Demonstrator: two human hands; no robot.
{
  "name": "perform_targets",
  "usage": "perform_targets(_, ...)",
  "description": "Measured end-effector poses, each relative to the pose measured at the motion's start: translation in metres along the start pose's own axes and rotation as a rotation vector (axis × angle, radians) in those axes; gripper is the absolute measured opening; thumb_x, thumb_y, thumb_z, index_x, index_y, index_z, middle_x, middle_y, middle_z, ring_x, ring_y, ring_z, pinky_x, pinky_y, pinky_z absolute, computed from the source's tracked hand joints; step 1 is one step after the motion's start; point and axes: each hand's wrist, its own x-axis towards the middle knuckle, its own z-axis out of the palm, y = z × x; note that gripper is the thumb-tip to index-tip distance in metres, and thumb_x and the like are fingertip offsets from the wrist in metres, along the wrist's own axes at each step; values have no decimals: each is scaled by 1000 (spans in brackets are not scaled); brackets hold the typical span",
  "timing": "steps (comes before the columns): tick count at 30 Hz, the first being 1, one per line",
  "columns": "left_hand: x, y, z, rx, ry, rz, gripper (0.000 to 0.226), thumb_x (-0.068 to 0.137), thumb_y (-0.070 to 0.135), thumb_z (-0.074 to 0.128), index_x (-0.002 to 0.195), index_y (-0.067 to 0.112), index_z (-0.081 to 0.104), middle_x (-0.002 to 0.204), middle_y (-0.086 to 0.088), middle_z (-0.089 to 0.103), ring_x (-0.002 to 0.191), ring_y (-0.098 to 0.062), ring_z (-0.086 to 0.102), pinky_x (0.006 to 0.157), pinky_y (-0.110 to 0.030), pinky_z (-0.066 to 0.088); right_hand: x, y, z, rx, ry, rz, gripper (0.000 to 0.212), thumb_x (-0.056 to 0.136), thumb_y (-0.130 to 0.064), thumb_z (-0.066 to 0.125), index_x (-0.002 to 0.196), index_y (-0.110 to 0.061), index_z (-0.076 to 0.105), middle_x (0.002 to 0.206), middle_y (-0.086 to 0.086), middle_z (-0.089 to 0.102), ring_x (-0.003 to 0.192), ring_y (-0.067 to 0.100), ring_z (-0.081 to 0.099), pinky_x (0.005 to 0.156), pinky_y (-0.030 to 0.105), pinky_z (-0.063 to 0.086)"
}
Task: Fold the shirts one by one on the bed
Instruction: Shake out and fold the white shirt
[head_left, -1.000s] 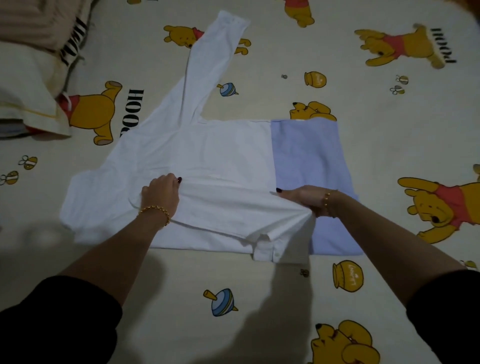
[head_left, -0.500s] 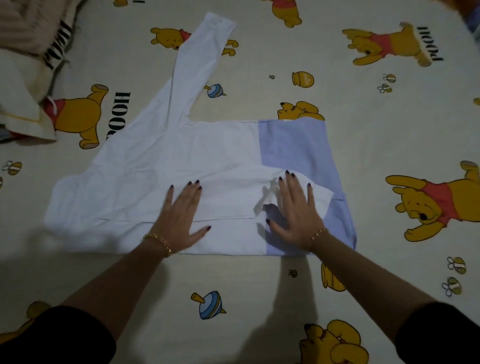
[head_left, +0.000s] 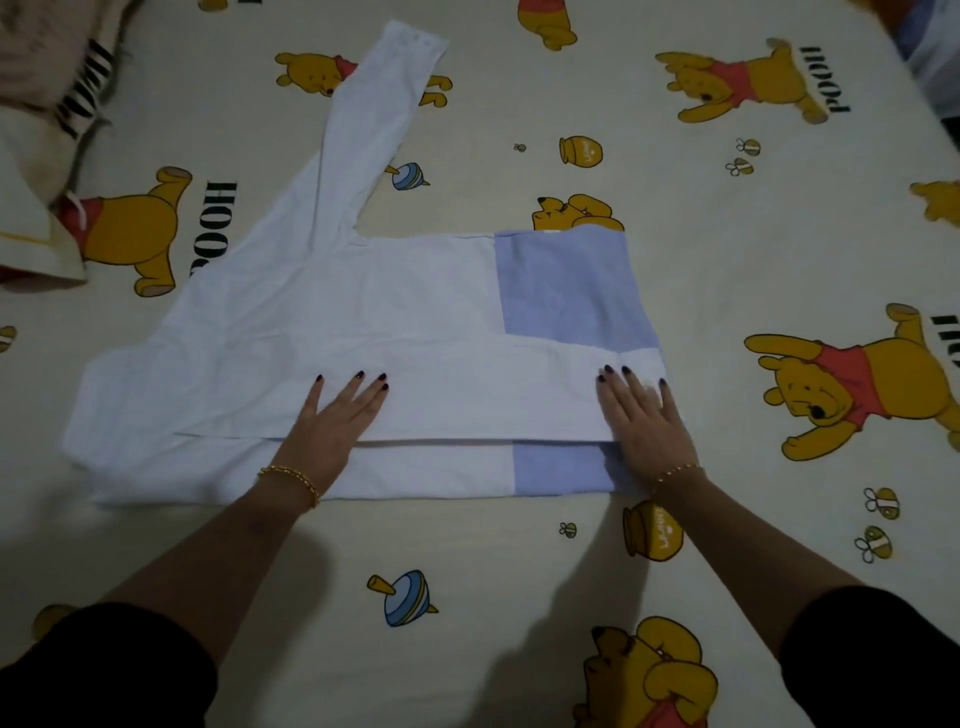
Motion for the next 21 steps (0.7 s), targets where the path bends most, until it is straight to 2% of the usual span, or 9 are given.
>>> perform_targets(3,-14,5,0,16,-70,-20,97,56,-27,38,146,7,25,152,-9,31,144,-11,-14,114,-49,1,-17,-10,7,42,-140,40,89,63,-15,80,141,-2,39,147,14,41,132,31,44,100,57,38)
perform_targets(6,-24,-1,-4,33,-104,-93,92,59,-25,32,146,3,27,155,-10,23,144,-13,-14,114,-48,-4,-15,-32,-1,55,-98,39,88,66,-11,77,142,-4,36,148,12,41,133,29,44,104,53,35)
perform_targets(8,-28,-10,-7,41,-96,-155,92,60,-26,38,147,3,23,156,-10,19,145,-15,-10,114,-47,-6,-10,-51,-6,78,-59,7,88,66,-13,75,142,-5,33,147,11,42,132,27,45,105,52,34)
perform_targets(10,-35,-22,-10,33,-83,-219,91,62,-26,44,146,1,22,156,-13,20,146,-23,4,114,-46,-8,-1,-75,-10,101,-47,-25,84,66,-15,76,141,-4,38,145,11,44,131,27,46,107,51,33)
perform_targets(13,-47,-39,-15,-25,-67,-359,85,63,-22,51,143,-2,32,147,-20,35,133,-35,38,110,-56,16,15,-119,-27,124,-43,-57,75,73,-16,72,141,-1,41,146,12,42,133,28,43,109,49,32)
perform_targets(15,-57,-50,-17,-107,-89,-488,80,62,-19,57,139,-3,40,134,-23,49,119,-38,52,101,-59,33,27,-150,-35,149,-29,-117,67,89,-13,50,148,-2,21,156,13,22,143,29,24,115,49,17)
perform_targets(16,-63,-57,-17,-154,-98,-548,76,62,-18,57,135,-4,44,126,-25,54,111,-39,56,97,-59,38,33,-166,-40,161,-33,-137,66,92,-12,44,150,-3,14,158,12,15,145,29,17,116,48,12)
perform_targets(19,-84,-77,-15,-269,-85,-645,52,67,2,48,118,-4,58,101,-25,60,88,-41,59,73,-52,49,48,-209,-49,175,-18,-146,70,89,-14,57,148,-2,21,155,12,24,142,28,26,114,46,18)
perform_targets(21,-95,-86,-14,-277,-97,-633,46,66,20,43,103,1,62,91,-20,59,83,-39,58,67,-47,46,56,-233,-52,193,-33,-190,66,96,-11,43,150,-4,4,159,10,7,147,27,11,117,44,6)
